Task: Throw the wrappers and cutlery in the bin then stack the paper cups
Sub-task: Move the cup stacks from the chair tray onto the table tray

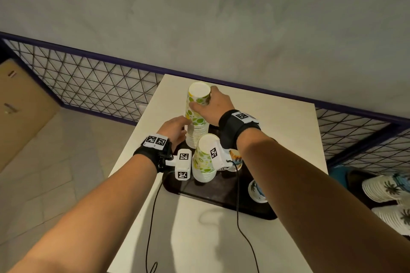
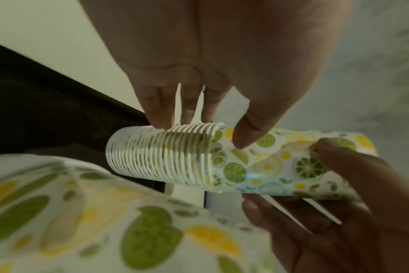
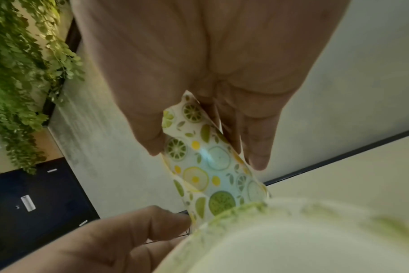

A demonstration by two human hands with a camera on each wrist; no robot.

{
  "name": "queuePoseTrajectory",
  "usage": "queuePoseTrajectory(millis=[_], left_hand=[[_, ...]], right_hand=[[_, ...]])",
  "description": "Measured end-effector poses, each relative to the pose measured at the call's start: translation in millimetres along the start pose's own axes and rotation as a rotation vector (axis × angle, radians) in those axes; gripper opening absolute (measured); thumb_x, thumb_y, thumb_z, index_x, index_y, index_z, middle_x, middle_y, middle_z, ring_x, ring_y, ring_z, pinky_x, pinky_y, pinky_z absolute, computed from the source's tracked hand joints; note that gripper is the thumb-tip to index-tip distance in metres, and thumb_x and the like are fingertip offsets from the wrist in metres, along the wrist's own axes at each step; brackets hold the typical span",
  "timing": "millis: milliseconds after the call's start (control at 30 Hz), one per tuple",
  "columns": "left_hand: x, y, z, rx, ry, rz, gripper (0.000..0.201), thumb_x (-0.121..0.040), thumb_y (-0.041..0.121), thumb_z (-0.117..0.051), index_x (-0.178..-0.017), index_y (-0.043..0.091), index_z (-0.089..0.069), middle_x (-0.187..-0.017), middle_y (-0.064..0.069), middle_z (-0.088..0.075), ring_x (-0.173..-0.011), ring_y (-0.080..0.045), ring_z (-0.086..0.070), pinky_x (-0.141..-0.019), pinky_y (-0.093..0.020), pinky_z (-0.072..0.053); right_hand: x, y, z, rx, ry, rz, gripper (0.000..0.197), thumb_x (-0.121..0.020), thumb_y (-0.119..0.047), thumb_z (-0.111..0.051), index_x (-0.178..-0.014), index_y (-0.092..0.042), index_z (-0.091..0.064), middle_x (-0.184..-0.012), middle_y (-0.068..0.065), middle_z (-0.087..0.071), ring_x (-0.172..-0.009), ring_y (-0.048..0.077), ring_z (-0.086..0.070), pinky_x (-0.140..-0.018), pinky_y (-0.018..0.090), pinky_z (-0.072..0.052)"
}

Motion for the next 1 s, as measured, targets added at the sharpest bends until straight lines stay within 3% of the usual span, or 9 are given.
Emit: queuePoseTrajectory(millis=[100,167,300,433,500,567,700,867,1000], left_hand=[[1,-4,-1,-0.03,-0.025,-0.001,0.014,-0.097,0.004,-0.054,-0.102,0.01,-0.065,-0.108,-0.012,-0.061,-0.097,-0.019,-0.056,-0.08,-0.025,-0.045],[6,3,6,-0.105,0.032,-0.065,0.011,-0.098,0.009,-0.056,-0.103,0.015,-0.064,-0.109,-0.011,-0.065,-0.089,-0.017,-0.057,-0.081,-0.028,-0.046],[28,25,32,-0.188,0.127,-0.226,0.057,-0.091,0.02,-0.067,-0.145,0.016,-0.052,-0.138,-0.013,-0.062,-0.107,-0.019,-0.057,-0.099,-0.036,-0.048],[94,47,53,-0.306,0.231,-0.464,0.051,-0.079,0.034,-0.072,-0.128,0.041,-0.06,-0.137,0.0,-0.063,-0.119,-0.015,-0.062,-0.106,-0.039,-0.048],[133,45,41,-0.401,0.21,-0.57,0.049,-0.084,0.029,-0.075,-0.128,0.043,-0.06,-0.134,0.003,-0.065,-0.116,-0.013,-0.063,-0.103,-0.032,-0.048],[168,27,19,-0.452,0.144,-0.606,0.046,-0.09,0.02,-0.074,-0.128,0.041,-0.06,-0.13,0.004,-0.068,-0.113,-0.013,-0.065,-0.097,-0.027,-0.051],[217,-20,-44,-0.58,-0.01,-0.623,0.05,-0.084,0.025,-0.08,-0.126,0.044,-0.061,-0.104,0.009,-0.073,-0.097,-0.008,-0.07,-0.089,-0.034,-0.056],[239,-92,-163,-0.805,-0.229,-0.578,0.046,-0.083,0.012,-0.079,-0.113,0.044,-0.067,-0.097,0.016,-0.072,-0.085,-0.003,-0.071,-0.07,-0.008,-0.051],[246,-155,-281,-0.84,-0.454,-0.58,0.043,-0.086,0.013,-0.079,-0.119,0.038,-0.066,-0.104,0.015,-0.072,-0.095,-0.011,-0.07,-0.078,-0.028,-0.058]], right_hand=[[-3,-1,-2,0.027,-0.019,0.002,0.069,-0.084,-0.051,-0.072,-0.138,-0.016,-0.046,-0.135,0.006,-0.062,-0.12,0.027,-0.061,-0.095,0.035,-0.05],[-2,-2,-1,0.038,-0.05,0.008,0.076,-0.083,-0.053,-0.073,-0.142,-0.017,-0.043,-0.138,0.005,-0.06,-0.123,0.028,-0.059,-0.097,0.036,-0.049],[14,3,25,0.026,-0.046,0.007,0.093,-0.083,-0.058,-0.07,-0.156,-0.019,-0.027,-0.152,0.008,-0.048,-0.136,0.029,-0.05,-0.106,0.038,-0.043],[63,15,79,-0.109,0.096,0.061,0.075,-0.09,-0.052,-0.065,-0.153,-0.02,-0.037,-0.152,0.003,-0.049,-0.137,0.021,-0.049,-0.113,0.039,-0.042],[102,37,112,-0.18,0.199,0.09,0.062,-0.092,-0.048,-0.064,-0.146,-0.023,-0.047,-0.146,-0.002,-0.054,-0.133,0.015,-0.052,-0.11,0.038,-0.045],[149,69,139,-0.241,0.274,0.11,0.049,-0.094,-0.041,-0.064,-0.139,-0.025,-0.055,-0.142,-0.006,-0.057,-0.128,0.009,-0.054,-0.107,0.032,-0.047],[247,149,190,-0.121,0.456,0.166,0.023,-0.093,-0.029,-0.066,-0.113,-0.019,-0.073,-0.138,-0.004,-0.062,-0.123,0.004,-0.059,-0.098,0.024,-0.052],[365,287,254,-0.078,0.625,-0.073,0.004,-0.086,-0.018,-0.078,-0.087,-0.014,-0.079,-0.129,-0.005,-0.067,-0.112,0.009,-0.067,-0.09,0.025,-0.056],[451,371,306,0.0,0.756,-0.275,0.016,-0.081,-0.028,-0.081,-0.091,-0.019,-0.074,-0.12,-0.005,-0.065,-0.1,0.008,-0.066,-0.081,0.022,-0.058]])
Point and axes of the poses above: each hand's wrist, its own x-axis away from the middle knuckle, its own z-axis out of the back of the hand, y = z × x, the point moved 10 cm from there along -x, towards the middle knuckle
